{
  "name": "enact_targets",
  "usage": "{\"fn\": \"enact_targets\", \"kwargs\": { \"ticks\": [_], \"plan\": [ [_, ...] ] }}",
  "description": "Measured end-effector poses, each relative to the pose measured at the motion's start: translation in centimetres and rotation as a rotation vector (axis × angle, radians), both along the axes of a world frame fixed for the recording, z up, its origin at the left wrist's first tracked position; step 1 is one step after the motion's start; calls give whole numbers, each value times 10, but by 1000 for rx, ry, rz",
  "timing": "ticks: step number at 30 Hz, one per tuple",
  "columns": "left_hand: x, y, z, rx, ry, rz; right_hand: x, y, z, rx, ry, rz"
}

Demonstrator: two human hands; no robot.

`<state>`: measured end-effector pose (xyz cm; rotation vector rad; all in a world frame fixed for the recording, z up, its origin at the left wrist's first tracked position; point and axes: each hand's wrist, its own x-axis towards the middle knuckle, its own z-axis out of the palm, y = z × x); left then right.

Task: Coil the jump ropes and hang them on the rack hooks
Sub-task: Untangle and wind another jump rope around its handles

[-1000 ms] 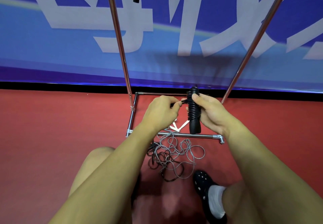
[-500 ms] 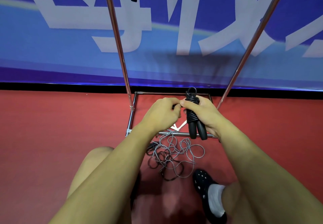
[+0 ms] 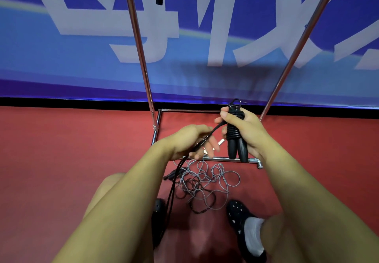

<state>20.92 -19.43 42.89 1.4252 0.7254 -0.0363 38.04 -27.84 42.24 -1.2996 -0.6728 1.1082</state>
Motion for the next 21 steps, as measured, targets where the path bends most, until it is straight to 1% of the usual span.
{"fn": "enact_targets", "kwargs": {
  "ticks": [2,4,7,12,14,17,19,21],
  "plan": [
    [1,0,0,-9,-121,66,3,-1,1,-6,28,-6],
    [2,1,-2,5,-185,120,5,-2,2,-30,41,-8],
    [2,2,-6,123,-157,168,7,-3,2,-73,-16,-20],
    [3,0,-6,458,-54,184,8,-2,-1,-161,-141,-20],
    [4,0,-7,578,-28,178,10,0,-1,-197,-86,3],
    [5,1,-6,687,16,200,10,2,0,-211,98,50],
    [5,0,-5,734,22,210,9,3,1,-209,149,63],
    [3,-1,-3,773,24,212,10,3,-1,-191,149,85]
  ]
}}
